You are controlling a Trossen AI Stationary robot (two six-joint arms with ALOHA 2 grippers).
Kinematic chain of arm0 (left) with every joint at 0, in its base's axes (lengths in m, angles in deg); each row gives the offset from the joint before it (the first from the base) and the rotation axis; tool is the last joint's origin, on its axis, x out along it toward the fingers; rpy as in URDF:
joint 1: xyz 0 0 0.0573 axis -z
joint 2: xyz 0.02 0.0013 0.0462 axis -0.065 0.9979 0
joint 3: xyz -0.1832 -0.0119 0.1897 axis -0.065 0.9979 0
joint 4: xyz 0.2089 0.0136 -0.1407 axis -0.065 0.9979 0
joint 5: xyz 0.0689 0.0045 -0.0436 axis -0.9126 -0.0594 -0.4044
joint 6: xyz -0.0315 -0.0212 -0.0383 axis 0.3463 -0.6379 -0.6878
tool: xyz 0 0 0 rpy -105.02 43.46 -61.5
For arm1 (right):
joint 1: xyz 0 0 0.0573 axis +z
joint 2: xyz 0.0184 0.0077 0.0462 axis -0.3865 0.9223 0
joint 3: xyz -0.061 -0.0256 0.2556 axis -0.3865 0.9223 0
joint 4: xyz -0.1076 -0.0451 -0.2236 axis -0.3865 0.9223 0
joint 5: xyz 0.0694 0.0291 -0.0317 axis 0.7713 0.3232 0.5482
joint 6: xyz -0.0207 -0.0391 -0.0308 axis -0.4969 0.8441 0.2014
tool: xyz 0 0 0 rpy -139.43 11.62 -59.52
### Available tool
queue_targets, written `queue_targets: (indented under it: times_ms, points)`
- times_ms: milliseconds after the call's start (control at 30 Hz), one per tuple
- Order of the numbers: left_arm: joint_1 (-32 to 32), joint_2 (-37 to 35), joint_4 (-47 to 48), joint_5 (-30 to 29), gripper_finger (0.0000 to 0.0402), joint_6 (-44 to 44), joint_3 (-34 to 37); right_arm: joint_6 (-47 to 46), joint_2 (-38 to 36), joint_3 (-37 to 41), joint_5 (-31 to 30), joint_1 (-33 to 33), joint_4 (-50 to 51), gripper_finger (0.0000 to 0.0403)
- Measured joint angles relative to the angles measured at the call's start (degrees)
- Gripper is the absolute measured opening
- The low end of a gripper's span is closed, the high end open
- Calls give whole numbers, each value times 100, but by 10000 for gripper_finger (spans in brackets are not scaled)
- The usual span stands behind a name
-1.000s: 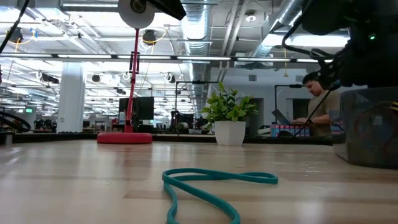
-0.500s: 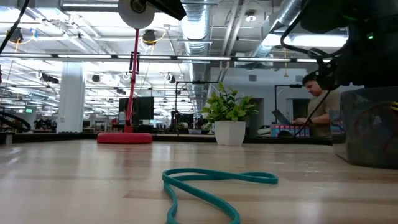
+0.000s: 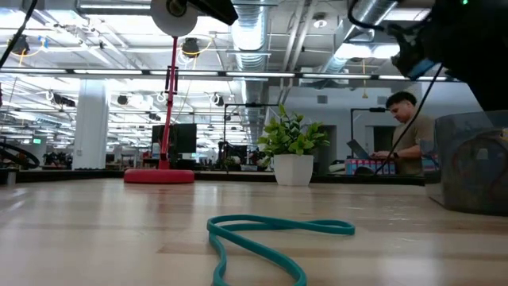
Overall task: Pick and place items into bin
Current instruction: Put the blue rubber band into the black bin
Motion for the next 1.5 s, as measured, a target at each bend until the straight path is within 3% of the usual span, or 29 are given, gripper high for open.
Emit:
queue_targets:
  times_ms: [167,367,633,833,1100,1500]
  points:
    - [0,0,0,9,80,-45,0,74,0,-218,-1,0,8,103]
    - [1,-2,-2,424,80,-185,0,353,0,-612,-41,-2,2,103]
    - [4,-2,-2,685,80,-406,0,1236,0,-1149,-644,-61,-335,103]
    - [25,-2,-2,1206,80,-749,0,2218,0,-1243,-885,-232,-1163,103]
    - [291,100,-36,1256,80,-1296,-4,2927,0,-1243,-887,-549,-2228,103]
    - [862,1719,-1009,2374,80,-1864,1,3070,0,-1246,-943,-992,-2839,103]
